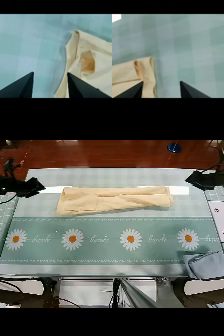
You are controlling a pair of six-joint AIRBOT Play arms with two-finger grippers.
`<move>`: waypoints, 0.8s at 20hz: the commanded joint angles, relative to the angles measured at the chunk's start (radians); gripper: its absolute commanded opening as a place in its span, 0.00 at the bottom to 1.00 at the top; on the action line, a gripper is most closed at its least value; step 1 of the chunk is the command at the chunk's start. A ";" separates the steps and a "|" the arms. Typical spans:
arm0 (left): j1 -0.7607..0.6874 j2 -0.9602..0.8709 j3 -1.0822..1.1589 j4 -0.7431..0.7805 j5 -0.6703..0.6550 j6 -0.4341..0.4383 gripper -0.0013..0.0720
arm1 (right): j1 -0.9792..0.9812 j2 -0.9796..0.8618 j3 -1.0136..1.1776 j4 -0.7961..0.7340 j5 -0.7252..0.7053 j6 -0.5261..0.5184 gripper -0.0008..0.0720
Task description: Fold the shirts.
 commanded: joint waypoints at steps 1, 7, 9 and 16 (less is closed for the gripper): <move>0.029 0.053 0.011 0.085 -0.074 -0.030 0.72 | -0.042 -0.025 0.050 -0.063 0.201 0.002 0.81; -0.034 0.052 0.008 0.086 -0.097 -0.027 0.72 | -0.041 -0.177 0.050 0.217 0.282 -0.005 0.82; -0.058 0.052 0.008 0.085 -0.097 -0.026 0.71 | -0.040 -0.216 0.050 0.314 0.280 -0.004 0.82; -0.145 0.052 0.008 0.085 -0.097 -0.026 0.71 | 0.067 -0.291 0.050 0.257 0.192 0.039 0.81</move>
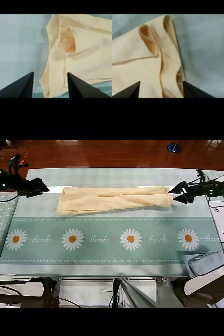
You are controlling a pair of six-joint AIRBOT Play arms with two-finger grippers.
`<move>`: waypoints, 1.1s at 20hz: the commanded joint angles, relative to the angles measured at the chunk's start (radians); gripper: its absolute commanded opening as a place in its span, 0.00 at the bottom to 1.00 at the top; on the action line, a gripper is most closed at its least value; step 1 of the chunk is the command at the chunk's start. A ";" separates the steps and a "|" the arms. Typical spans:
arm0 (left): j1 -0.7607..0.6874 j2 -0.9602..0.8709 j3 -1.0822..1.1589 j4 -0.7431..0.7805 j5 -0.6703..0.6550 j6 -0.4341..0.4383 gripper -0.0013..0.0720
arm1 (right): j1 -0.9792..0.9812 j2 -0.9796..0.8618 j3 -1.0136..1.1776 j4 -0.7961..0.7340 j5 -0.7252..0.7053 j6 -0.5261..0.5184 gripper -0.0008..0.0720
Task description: Fold the shirts.
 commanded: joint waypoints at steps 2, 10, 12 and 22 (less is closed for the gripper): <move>-0.051 0.001 0.000 0.001 0.002 0.000 0.69 | 0.099 -0.042 0.001 -0.035 -0.082 0.037 0.80; -0.090 0.002 0.001 -0.052 -0.019 -0.001 0.68 | 0.165 0.039 0.013 -0.008 -0.059 -0.031 0.05; -0.107 0.002 0.001 -0.158 -0.019 0.000 0.45 | 0.161 0.132 0.013 -0.042 -0.049 -0.030 0.05; -0.530 -0.049 0.001 -0.449 0.185 -0.068 0.05 | 0.161 0.431 0.013 -0.312 0.132 -0.031 0.05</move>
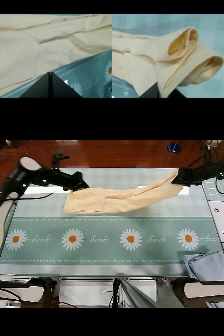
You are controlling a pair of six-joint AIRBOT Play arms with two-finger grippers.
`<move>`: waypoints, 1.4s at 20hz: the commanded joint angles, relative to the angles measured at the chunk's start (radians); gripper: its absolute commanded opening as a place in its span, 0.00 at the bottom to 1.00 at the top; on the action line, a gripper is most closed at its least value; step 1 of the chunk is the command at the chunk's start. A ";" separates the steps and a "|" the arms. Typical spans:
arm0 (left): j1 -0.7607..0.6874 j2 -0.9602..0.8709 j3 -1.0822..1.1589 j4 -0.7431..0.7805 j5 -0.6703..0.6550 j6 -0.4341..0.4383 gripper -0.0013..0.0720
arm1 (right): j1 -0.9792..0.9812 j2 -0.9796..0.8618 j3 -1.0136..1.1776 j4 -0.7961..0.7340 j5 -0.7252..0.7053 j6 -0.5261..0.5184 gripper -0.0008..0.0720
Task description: Fold the shirts.
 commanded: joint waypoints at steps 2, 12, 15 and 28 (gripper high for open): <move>-0.224 -0.059 0.001 -0.141 0.168 -0.046 0.05 | 0.001 0.121 0.001 -0.119 0.108 -0.002 0.05; -0.449 -0.287 0.021 -0.487 0.253 -0.045 0.05 | 0.001 0.294 0.001 -0.132 0.197 -0.002 0.05; -0.488 -0.305 0.021 -0.494 0.306 -0.061 0.04 | 0.001 0.313 0.001 -0.111 0.206 -0.002 0.05; -0.570 -0.478 0.245 -0.589 0.324 -0.121 0.04 | 0.002 0.368 0.001 -0.057 0.239 -0.001 0.05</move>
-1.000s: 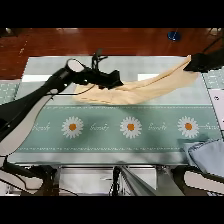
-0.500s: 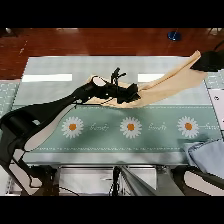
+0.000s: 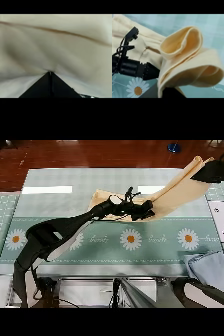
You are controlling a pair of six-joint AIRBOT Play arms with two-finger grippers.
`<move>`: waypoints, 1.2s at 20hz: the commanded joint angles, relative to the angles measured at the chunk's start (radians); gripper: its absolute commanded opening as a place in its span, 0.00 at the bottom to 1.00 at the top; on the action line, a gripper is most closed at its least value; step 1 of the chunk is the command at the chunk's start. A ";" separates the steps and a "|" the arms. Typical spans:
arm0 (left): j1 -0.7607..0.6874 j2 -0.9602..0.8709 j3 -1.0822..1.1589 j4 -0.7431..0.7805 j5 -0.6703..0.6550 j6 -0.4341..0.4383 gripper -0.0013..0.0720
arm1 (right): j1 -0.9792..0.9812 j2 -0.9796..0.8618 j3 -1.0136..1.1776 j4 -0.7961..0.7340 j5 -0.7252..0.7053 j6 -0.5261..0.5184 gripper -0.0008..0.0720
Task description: Fold the shirts.
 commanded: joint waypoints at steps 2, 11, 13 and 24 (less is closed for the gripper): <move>0.108 0.012 0.035 0.005 -0.145 0.106 0.04 | 0.000 0.003 0.001 -0.005 0.008 0.008 0.05; 0.602 0.564 0.035 0.543 -0.476 0.185 0.04 | 0.177 -0.071 -0.008 -0.041 -0.092 0.068 0.05; 0.723 0.689 0.035 0.543 -0.562 0.238 0.04 | 0.247 -0.124 -0.008 -0.041 -0.158 0.090 0.05; 1.050 1.011 0.031 0.543 -0.803 0.253 0.04 | 0.629 -0.482 -0.008 -0.013 -0.604 0.285 0.05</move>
